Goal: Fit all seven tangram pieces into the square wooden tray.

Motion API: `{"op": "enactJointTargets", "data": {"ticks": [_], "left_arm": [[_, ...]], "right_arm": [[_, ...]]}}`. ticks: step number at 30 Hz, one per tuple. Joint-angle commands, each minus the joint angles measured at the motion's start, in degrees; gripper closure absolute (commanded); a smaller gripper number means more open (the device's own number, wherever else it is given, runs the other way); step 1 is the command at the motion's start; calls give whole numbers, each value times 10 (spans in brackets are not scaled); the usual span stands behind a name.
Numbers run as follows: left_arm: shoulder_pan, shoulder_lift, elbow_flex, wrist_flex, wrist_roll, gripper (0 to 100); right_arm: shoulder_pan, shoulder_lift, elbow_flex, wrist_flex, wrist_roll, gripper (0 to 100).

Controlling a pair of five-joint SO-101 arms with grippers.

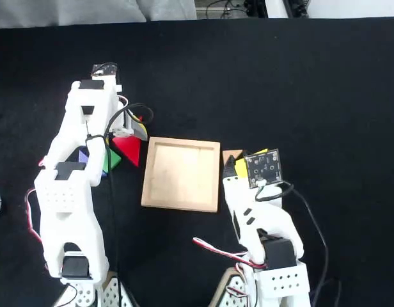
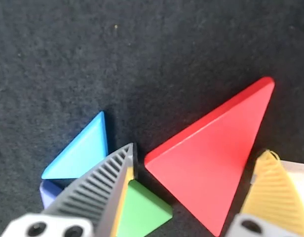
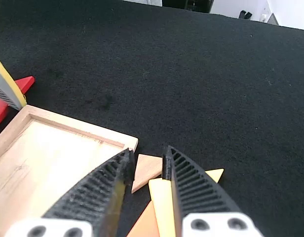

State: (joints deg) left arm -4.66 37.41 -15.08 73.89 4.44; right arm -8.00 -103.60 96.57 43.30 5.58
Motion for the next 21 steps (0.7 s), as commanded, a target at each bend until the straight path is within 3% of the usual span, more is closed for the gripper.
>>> {"op": "enactJointTargets", "data": {"ticks": [1, 5, 11, 21], "left_arm": [[15, -4, -21, 7, 0, 629], [16, 17, -46, 23, 0, 644], [19, 47, -89, 55, 0, 756], [21, 59, -113, 85, 4, 764]], "right_arm": [[8, -42, 0, 3, 4, 885], [8, -42, 0, 3, 4, 885], [9, -42, 0, 3, 4, 885], [9, -42, 0, 3, 4, 885]]}}
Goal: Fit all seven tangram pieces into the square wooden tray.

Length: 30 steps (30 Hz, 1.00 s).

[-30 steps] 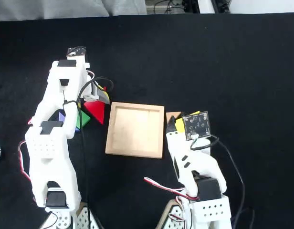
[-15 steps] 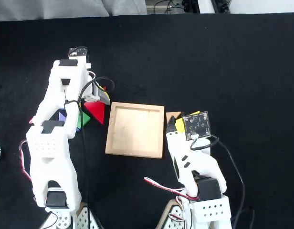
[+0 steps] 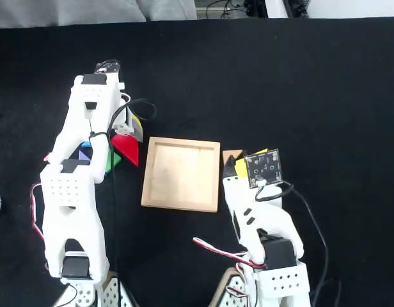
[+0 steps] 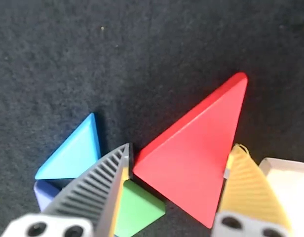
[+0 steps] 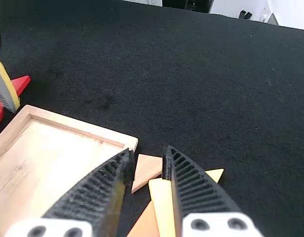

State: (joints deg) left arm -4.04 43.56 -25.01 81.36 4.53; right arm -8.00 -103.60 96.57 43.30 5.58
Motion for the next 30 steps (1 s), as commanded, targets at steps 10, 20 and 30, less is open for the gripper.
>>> {"op": "enactJointTargets", "data": {"ticks": [10, 20, 30], "left_arm": [[22, -56, -49, 52, -2, 765], [44, -190, -44, 140, -274, 765], [171, -204, -40, 192, -543, 766]], "right_arm": [[10, -42, 0, 3, 4, 885], [32, -43, 0, -3, 4, 885], [148, -43, -18, -17, -33, 885]]}}
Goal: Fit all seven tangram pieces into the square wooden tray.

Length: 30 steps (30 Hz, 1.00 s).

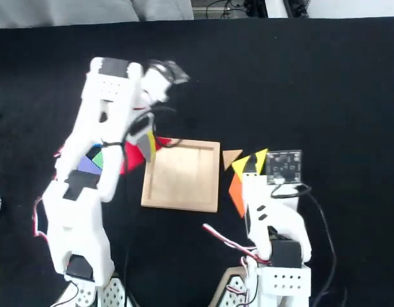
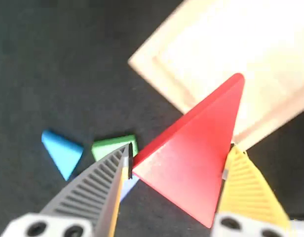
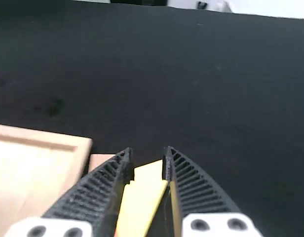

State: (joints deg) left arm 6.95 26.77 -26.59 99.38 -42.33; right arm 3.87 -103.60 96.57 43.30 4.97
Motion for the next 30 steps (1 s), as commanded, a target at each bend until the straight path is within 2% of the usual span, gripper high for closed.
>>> {"op": "enactJointTargets", "data": {"ticks": [1, 7, 11, 14, 19, 30], "left_arm": [[79, -36, -16, 11, -94, 766], [175, -38, 69, 8, -197, 766], [212, -38, 124, -67, -194, 766], [220, -41, 162, -128, -196, 766], [240, -40, 189, -171, -194, 766], [239, -39, 191, -175, -194, 757]], "right_arm": [[43, -43, -17, -25, -37, 885], [111, -43, -15, -47, -93, 885], [111, -43, -15, -47, -91, 885], [113, -43, -15, -47, -91, 885], [113, -43, -15, -47, -91, 885], [112, -43, -15, -47, -91, 885]]}}
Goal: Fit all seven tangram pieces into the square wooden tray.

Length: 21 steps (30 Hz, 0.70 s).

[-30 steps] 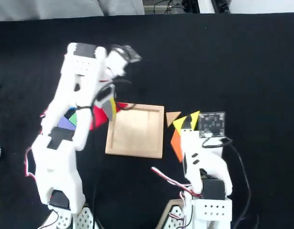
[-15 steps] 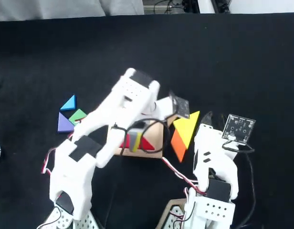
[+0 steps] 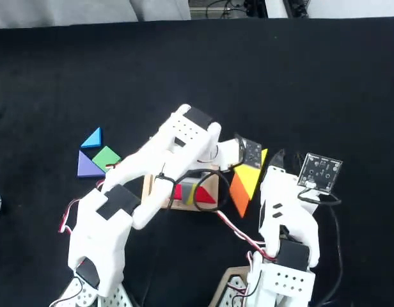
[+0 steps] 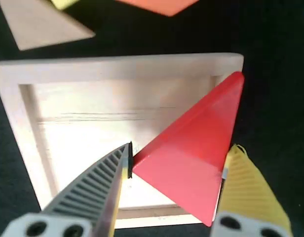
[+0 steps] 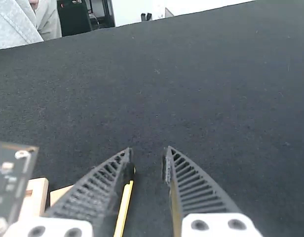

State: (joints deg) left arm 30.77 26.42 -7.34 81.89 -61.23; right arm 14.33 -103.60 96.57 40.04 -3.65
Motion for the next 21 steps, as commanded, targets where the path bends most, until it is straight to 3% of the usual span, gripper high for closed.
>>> {"op": "enactJointTargets", "data": {"ticks": [1, 4, 16, 21], "left_arm": [[0, -36, -2, -1, -5, 741], [-6, -38, -3, -3, 6, 673], [-15, -41, -11, 4, 4, 669], [-22, -103, -55, 40, 92, 669]], "right_arm": [[6, -43, -15, -15, -5, 885], [6, -43, -15, -15, -4, 885], [5, -43, -16, -15, -4, 885], [5, -43, -16, -15, -4, 885]]}}
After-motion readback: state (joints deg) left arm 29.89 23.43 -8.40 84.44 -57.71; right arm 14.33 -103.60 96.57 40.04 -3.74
